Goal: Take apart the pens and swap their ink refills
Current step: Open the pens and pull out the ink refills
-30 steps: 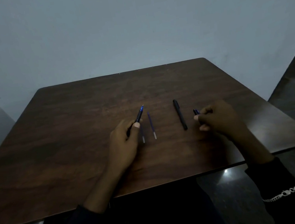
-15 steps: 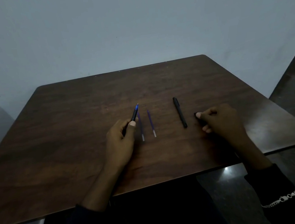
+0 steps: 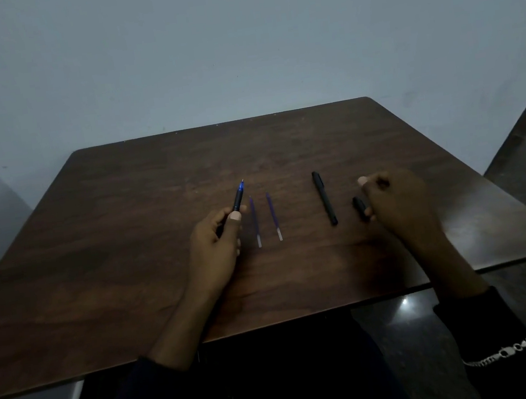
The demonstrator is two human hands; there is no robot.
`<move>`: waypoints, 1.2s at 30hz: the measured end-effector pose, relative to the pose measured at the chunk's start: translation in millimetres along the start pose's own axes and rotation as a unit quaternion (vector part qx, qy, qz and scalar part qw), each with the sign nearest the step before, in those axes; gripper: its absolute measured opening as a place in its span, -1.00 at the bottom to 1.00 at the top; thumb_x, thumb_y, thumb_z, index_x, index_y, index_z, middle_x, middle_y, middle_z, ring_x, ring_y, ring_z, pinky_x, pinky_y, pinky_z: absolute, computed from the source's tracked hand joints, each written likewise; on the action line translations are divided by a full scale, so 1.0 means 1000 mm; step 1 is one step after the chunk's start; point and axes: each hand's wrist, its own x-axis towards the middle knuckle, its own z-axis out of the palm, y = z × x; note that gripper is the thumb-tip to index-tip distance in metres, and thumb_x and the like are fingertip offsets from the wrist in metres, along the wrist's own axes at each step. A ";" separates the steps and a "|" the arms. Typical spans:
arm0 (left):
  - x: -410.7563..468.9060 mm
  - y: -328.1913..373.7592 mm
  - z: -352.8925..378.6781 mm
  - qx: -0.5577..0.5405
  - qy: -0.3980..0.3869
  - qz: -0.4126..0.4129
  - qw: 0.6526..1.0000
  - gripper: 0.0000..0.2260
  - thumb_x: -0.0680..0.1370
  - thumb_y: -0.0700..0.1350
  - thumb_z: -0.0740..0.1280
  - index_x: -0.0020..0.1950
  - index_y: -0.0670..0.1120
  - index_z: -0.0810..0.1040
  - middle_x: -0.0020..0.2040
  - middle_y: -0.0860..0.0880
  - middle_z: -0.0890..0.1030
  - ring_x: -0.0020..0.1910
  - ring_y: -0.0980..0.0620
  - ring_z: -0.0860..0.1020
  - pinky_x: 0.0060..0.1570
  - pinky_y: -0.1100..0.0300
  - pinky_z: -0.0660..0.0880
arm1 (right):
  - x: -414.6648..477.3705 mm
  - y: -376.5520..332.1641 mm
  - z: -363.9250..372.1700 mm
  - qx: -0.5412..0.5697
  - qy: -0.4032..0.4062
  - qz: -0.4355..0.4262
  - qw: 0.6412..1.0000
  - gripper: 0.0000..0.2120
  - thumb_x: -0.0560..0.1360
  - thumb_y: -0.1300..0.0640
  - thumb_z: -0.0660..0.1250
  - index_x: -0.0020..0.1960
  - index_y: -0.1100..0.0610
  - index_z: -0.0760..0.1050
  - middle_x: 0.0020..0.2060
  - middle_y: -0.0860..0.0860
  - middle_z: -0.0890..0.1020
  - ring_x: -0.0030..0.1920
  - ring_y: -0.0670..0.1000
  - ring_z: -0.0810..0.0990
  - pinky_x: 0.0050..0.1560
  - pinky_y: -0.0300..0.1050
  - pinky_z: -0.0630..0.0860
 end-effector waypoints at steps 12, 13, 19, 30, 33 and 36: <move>-0.002 0.006 -0.001 -0.014 -0.011 0.011 1.000 -0.79 0.72 -0.08 0.26 0.07 0.14 0.67 -0.41 0.16 0.56 -0.43 0.26 0.48 -0.39 0.38 0.44 | -0.003 -0.078 0.057 -0.017 -0.196 -0.042 0.980 -0.84 0.52 0.08 0.49 -0.19 0.13 0.64 -0.45 -0.01 0.67 -0.47 -0.14 0.62 -0.35 -0.22 0.56; -0.002 0.006 -0.001 -0.012 -0.011 0.011 1.000 -0.79 0.72 -0.09 0.26 0.08 0.10 0.68 -0.42 0.17 0.56 -0.43 0.26 0.47 -0.39 0.38 0.44 | -0.003 -0.081 0.063 -0.018 -0.204 -0.044 0.978 -0.84 0.53 0.08 0.47 -0.18 0.14 0.64 -0.43 -0.01 0.66 -0.43 -0.11 0.62 -0.31 -0.18 0.59; -0.004 0.012 0.000 0.023 -0.018 0.036 0.999 -0.81 0.71 -0.17 0.27 0.08 -0.13 0.69 -0.35 0.18 0.58 -0.33 0.29 0.50 -0.23 0.26 0.41 | -0.011 -0.099 0.081 0.118 -0.260 -0.071 0.956 -0.71 0.64 -0.03 0.32 -0.11 0.13 0.65 -0.29 0.01 0.71 -0.38 -0.12 0.69 -0.30 -0.18 0.63; -0.007 0.013 -0.004 0.052 -0.023 0.098 0.994 -0.80 0.68 -0.25 0.30 -0.02 -0.18 0.71 -0.28 0.09 0.61 -0.28 0.25 0.51 -0.22 0.30 0.42 | -0.013 -0.104 0.090 0.149 -0.286 -0.130 0.938 -0.78 0.61 0.12 0.40 -0.19 0.15 0.61 -0.43 -0.03 0.66 -0.43 -0.17 0.63 -0.36 -0.30 0.53; -0.006 0.011 -0.004 0.055 -0.027 0.086 0.994 -0.72 0.70 -0.24 0.27 -0.17 -0.24 0.63 -0.36 0.01 0.52 -0.37 0.20 0.42 -0.28 0.18 0.36 | -0.011 -0.102 0.088 0.147 -0.304 -0.152 0.929 -0.81 0.63 0.15 0.38 -0.15 0.15 0.62 -0.37 0.04 0.69 -0.38 -0.09 0.65 -0.28 -0.19 0.56; -0.007 0.011 -0.004 0.032 -0.032 0.076 0.996 -0.63 0.72 -0.22 0.21 -0.28 -0.12 0.55 -0.42 0.05 0.46 -0.45 0.21 0.38 -0.33 0.22 0.31 | -0.009 -0.099 0.086 0.182 -0.328 -0.178 0.910 -0.88 0.62 0.22 0.38 -0.04 0.26 0.64 -0.32 0.14 0.72 -0.34 -0.02 0.69 -0.23 -0.15 0.64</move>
